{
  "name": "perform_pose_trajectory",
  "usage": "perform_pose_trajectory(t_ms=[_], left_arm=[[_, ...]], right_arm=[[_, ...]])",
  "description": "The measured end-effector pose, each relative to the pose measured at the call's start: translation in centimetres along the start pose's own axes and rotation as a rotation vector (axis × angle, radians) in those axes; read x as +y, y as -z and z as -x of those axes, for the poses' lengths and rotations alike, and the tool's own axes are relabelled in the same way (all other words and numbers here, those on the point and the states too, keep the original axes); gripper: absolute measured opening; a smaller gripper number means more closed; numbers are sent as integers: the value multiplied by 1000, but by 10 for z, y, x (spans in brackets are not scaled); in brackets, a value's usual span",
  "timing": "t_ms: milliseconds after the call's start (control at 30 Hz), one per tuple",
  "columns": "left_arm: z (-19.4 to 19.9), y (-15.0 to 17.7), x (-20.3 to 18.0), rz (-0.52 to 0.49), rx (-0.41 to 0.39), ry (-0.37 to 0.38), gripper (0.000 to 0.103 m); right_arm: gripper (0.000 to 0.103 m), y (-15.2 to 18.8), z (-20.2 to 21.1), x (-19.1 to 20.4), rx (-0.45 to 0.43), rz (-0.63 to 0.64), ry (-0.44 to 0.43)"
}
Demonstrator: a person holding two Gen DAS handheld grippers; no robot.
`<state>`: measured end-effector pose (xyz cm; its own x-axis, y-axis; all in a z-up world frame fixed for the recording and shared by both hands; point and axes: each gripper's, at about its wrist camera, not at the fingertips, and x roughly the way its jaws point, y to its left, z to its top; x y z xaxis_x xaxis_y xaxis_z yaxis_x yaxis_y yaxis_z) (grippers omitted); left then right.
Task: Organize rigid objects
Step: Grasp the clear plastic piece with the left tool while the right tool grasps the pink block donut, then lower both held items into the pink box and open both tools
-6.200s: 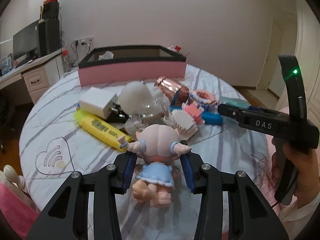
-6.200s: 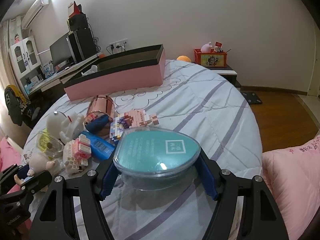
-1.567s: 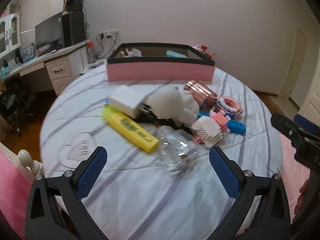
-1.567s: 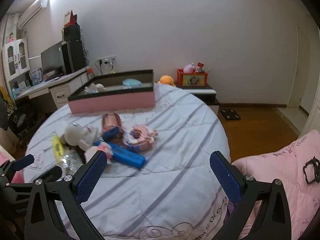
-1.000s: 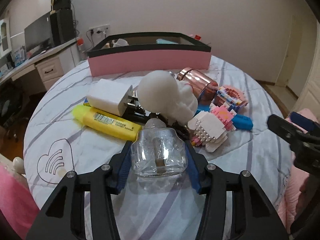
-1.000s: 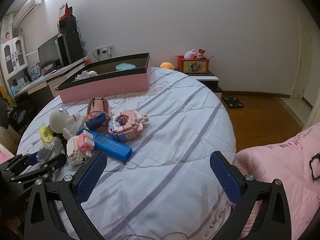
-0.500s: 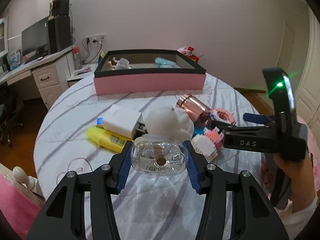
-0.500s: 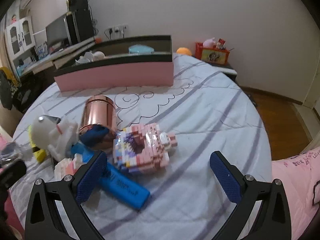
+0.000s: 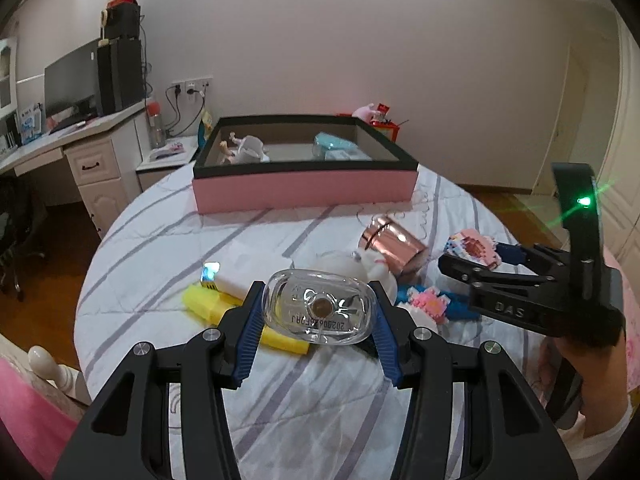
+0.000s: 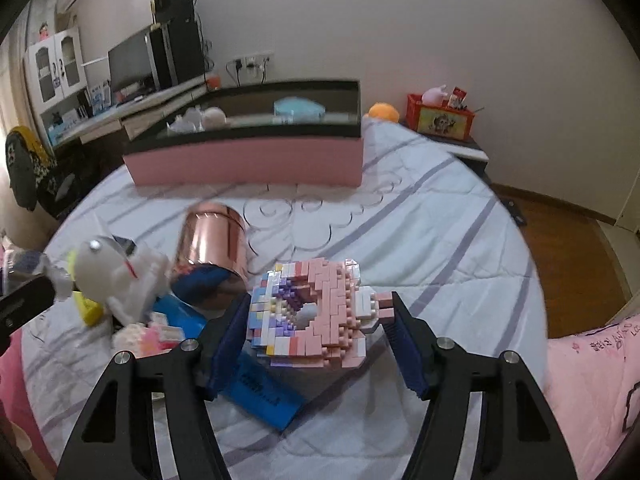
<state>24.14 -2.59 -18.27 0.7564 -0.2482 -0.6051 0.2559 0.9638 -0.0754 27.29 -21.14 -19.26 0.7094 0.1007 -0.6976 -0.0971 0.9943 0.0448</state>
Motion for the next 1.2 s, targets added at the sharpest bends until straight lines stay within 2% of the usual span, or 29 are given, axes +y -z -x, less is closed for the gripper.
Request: perform_pose_trajectory(t_ms=[267, 433, 567, 767, 967, 1000, 1200], left_arm=[[0, -32, 2, -31, -45, -5, 51], [-14, -63, 5, -62, -63, -10, 51], [-41, -97, 9, -94, -53, -10, 51], [-104, -157, 18, -121, 26, 20, 51], [-176, -210, 26, -108, 126, 18, 51], [-193, -219, 27, -109, 150, 4, 51], [-265, -238, 29, -86, 283, -9, 51]], right_arm=[[67, -34, 26, 13, -80, 25, -52], [67, -66, 22, 20, -111, 52, -85], [67, -98, 5, 23, -120, 76, -76], [67, -151, -33, 13, -110, 84, -56], [67, -201, -97, -3, -25, 77, -25], [67, -209, -114, -6, 13, 68, -30], [68, -232, -172, -22, 121, 10, -36]])
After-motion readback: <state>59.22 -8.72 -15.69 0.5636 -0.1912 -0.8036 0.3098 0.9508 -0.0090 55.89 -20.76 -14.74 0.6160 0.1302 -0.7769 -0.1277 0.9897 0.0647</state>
